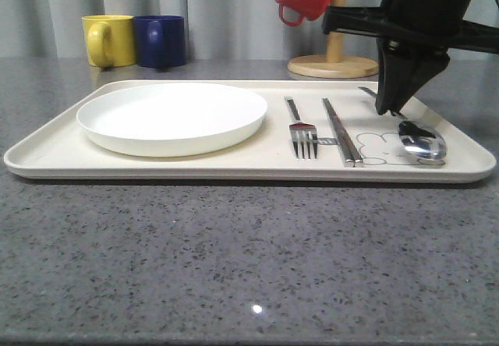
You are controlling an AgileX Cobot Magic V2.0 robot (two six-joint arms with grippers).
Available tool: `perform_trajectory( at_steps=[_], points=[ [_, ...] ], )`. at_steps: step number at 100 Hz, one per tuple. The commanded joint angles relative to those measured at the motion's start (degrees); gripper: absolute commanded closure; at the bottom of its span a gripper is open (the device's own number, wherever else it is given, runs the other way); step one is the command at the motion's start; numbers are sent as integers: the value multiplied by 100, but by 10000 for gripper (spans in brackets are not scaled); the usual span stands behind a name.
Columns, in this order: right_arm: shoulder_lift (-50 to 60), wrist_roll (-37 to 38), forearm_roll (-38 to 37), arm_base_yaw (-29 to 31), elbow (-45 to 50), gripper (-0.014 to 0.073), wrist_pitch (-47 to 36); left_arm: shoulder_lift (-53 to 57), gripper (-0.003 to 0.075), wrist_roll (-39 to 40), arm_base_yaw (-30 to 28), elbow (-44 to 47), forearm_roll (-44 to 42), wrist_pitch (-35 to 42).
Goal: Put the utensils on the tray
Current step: 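Grasp the spoon and set it on the tray beside the chopsticks, then open the right gripper and lift it away from the spoon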
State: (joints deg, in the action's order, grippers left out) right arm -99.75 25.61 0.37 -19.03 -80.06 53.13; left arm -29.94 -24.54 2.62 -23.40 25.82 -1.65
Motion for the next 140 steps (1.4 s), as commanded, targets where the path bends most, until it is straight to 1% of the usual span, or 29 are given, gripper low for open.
perform_trajectory(
  at_steps=[1, 11, 18, 25, 37, 44, 51, 80, 97, 128, 140],
  points=[
    [138, 10, -80, 5, -190, 626, -193, -20, 738, 1, -6, -149, 41, 432],
    [85, 21, -75, 5, -190, 613, -173, -20, 738, 1, -6, -149, 41, 432],
    [80, 41, -75, 5, -190, 570, -173, -20, 738, 1, -6, -149, 41, 432],
    [80, 46, -75, 5, -190, 503, -180, -20, 738, 1, -6, -149, 41, 432],
    [80, 46, -75, 5, -190, 361, -180, -20, 738, 1, -6, -149, 41, 432],
    [80, 46, -75, 5, -190, 301, -185, -20, 738, 1, -6, -149, 41, 432],
    [80, 46, -75, 5, -190, 267, -191, -20, 738, 1, -6, -149, 41, 432],
    [206, 24, -80, 5, -452, 262, -8, -20, 738, 1, -6, -149, 41, 432],
    [594, -368, -80, 24, -522, 262, -25, -20, 738, 1, -6, -149, 41, 432],
    [1329, -928, -80, 529, -440, 262, -4, -20, 738, 1, -6, -149, 41, 432],
    [1691, -1025, -158, 777, -113, 262, -205, -20, 738, 1, -6, -149, 41, 432]
  ],
)
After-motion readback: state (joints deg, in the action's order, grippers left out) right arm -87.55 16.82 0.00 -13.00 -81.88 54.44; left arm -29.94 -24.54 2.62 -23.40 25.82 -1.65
